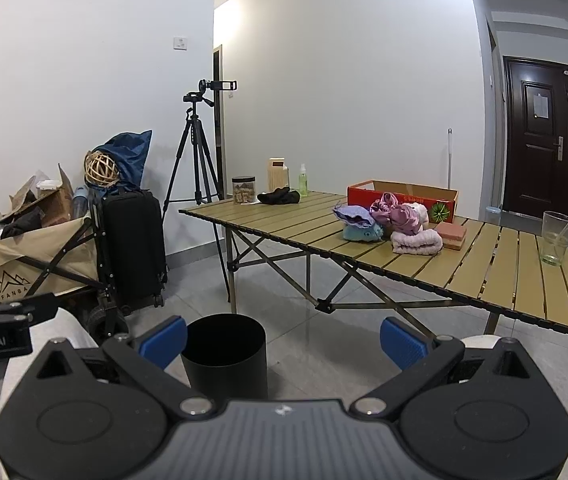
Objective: Collect trash
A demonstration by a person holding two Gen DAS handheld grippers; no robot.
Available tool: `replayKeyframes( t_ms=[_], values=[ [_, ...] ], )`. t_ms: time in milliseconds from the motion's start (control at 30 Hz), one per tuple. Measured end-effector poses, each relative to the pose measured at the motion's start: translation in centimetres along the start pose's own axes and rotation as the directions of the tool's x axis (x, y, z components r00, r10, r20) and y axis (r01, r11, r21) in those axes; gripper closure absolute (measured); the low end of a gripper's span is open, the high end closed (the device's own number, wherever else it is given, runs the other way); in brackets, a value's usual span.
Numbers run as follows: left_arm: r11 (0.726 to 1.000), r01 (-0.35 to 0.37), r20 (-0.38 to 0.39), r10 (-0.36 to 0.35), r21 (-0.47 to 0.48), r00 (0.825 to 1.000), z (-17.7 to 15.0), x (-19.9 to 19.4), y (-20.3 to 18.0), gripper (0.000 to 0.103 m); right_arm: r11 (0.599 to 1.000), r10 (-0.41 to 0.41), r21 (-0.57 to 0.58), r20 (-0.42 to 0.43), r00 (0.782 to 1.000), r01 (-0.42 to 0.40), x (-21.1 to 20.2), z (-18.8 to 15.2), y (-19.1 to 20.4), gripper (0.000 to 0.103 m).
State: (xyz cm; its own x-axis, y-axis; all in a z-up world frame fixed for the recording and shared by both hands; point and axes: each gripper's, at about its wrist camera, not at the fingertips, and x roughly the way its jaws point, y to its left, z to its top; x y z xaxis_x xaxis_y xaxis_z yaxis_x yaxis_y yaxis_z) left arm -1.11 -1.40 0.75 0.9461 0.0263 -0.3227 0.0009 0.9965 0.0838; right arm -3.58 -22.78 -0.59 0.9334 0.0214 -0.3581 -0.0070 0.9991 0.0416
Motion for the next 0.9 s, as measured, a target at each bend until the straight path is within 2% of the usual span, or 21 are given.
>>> replayKeyframes(
  t_ms=[533,900],
  values=[
    [1.0,0.007,-0.01,-0.007,0.004,1.0,0.0,0.3,0.0,0.0,1.0,0.0,0.005,-0.009,1.0,0.0,0.2,0.1,-0.1,0.0],
    [1.0,0.006,-0.025,-0.006,0.008,1.0,0.3,2.0,-0.1,0.0,1.0,0.002,0.009,-0.022,1.0,-0.001,1.8,0.3,-0.4,0.0]
  ],
)
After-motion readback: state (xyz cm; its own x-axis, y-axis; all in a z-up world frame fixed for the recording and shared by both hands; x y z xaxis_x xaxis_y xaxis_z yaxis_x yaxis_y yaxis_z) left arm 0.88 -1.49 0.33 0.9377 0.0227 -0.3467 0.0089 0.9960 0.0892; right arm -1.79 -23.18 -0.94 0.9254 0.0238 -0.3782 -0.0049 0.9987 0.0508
